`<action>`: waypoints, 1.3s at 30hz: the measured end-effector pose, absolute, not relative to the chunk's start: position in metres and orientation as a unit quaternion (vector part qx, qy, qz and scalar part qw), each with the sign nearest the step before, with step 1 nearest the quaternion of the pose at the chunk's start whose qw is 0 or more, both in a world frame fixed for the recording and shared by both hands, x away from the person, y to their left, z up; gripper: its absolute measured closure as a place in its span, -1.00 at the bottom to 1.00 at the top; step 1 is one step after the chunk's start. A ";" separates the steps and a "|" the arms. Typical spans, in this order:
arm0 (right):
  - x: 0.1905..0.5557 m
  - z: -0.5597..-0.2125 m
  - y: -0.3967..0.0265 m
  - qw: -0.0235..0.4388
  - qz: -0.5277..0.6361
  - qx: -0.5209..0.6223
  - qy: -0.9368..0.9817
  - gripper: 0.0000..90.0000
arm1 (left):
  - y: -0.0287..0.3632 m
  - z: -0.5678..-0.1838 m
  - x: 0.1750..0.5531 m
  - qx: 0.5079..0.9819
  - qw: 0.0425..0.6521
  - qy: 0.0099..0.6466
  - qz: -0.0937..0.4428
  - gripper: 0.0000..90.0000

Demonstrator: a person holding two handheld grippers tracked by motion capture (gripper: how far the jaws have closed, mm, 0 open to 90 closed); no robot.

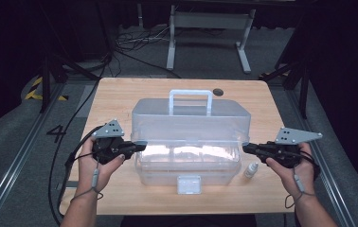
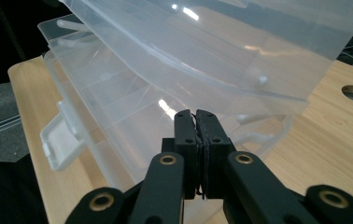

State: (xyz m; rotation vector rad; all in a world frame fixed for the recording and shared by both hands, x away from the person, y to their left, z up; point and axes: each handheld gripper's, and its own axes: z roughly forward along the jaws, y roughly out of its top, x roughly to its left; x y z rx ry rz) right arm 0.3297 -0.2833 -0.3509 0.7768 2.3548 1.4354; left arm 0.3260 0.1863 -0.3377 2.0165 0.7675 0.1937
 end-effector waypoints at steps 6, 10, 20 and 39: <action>0.335 -0.356 -0.272 0.137 0.510 0.266 0.806 0.98 | 0.185 -0.338 0.326 0.823 0.467 0.313 0.084 1.00; 0.338 -0.358 -0.269 0.137 0.513 0.266 0.804 0.99 | 0.185 -0.337 0.325 0.822 0.468 0.313 0.085 1.00; 0.341 -0.355 -0.270 0.150 0.530 0.273 0.788 1.00 | 0.183 -0.334 0.327 0.819 0.470 0.314 0.100 1.00; 0.354 -0.341 -0.269 0.164 0.544 0.278 0.775 1.00 | 0.184 -0.322 0.342 0.797 0.498 0.319 0.123 1.00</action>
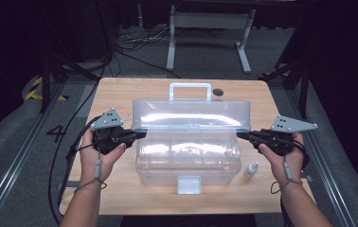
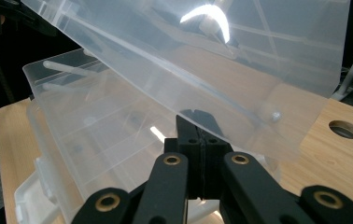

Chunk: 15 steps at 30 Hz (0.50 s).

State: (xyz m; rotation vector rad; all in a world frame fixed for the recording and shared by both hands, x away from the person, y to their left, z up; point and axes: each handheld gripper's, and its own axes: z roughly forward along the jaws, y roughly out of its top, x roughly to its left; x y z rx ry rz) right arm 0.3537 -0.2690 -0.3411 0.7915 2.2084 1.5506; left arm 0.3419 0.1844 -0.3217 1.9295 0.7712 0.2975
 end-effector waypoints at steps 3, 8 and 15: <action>0.357 -0.338 -0.268 0.168 0.547 0.278 0.772 1.00 | 0.184 -0.318 0.345 0.794 0.499 0.322 0.130 1.00; 0.361 -0.335 -0.267 0.173 0.548 0.279 0.769 1.00 | 0.184 -0.315 0.349 0.792 0.501 0.323 0.131 1.00; 0.367 -0.333 -0.265 0.176 0.548 0.281 0.768 1.00 | 0.184 -0.313 0.352 0.793 0.497 0.324 0.136 1.00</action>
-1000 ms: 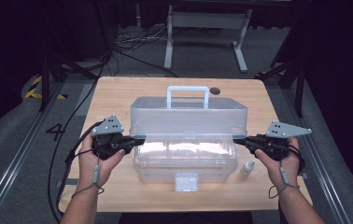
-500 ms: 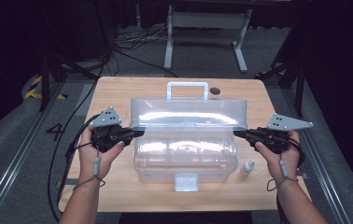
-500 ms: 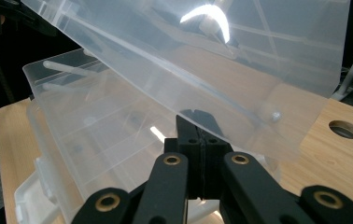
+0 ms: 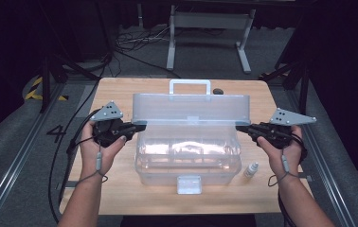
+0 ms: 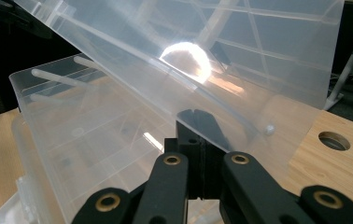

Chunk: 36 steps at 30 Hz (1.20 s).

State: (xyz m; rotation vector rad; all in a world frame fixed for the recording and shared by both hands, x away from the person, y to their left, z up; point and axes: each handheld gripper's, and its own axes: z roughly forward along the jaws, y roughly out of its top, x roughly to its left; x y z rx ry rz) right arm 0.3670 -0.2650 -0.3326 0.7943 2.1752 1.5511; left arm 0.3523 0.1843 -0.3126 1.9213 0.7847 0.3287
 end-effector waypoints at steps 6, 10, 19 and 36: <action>0.371 -0.330 -0.265 0.180 0.550 0.283 0.765 1.00 | 0.184 -0.310 0.357 0.789 0.500 0.328 0.139 1.00; 0.374 -0.328 -0.265 0.178 0.554 0.286 0.762 1.00 | 0.183 -0.307 0.360 0.788 0.500 0.331 0.142 1.00; 0.383 -0.322 -0.264 0.187 0.553 0.288 0.759 1.00 | 0.183 -0.300 0.371 0.788 0.495 0.336 0.147 1.00; 0.399 -0.313 -0.262 0.196 0.554 0.300 0.752 1.00 | 0.183 -0.296 0.388 0.777 0.499 0.352 0.152 1.00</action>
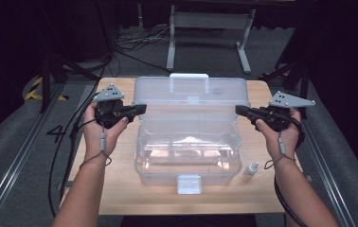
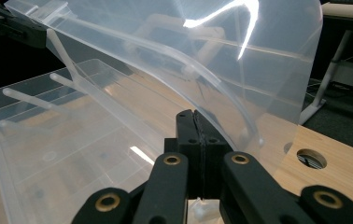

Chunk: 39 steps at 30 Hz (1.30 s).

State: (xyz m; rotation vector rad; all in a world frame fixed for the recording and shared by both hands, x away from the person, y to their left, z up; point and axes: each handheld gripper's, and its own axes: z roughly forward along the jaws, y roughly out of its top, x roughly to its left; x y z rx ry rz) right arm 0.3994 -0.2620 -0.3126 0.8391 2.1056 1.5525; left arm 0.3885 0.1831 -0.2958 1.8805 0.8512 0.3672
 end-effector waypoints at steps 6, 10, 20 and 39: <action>0.402 -0.313 -0.262 0.196 0.551 0.301 0.753 1.00 | 0.185 -0.296 0.392 0.771 0.506 0.358 0.145 1.00; 0.400 -0.313 -0.263 0.200 0.550 0.301 0.753 0.98 | 0.185 -0.296 0.393 0.771 0.505 0.359 0.144 1.00; 0.379 -0.304 -0.274 0.217 0.554 0.290 0.750 0.92 | 0.185 -0.295 0.393 0.774 0.502 0.358 0.143 1.00; 0.361 -0.299 -0.297 0.282 0.543 0.320 0.723 0.24 | 0.183 -0.292 0.392 0.777 0.498 0.356 0.147 1.00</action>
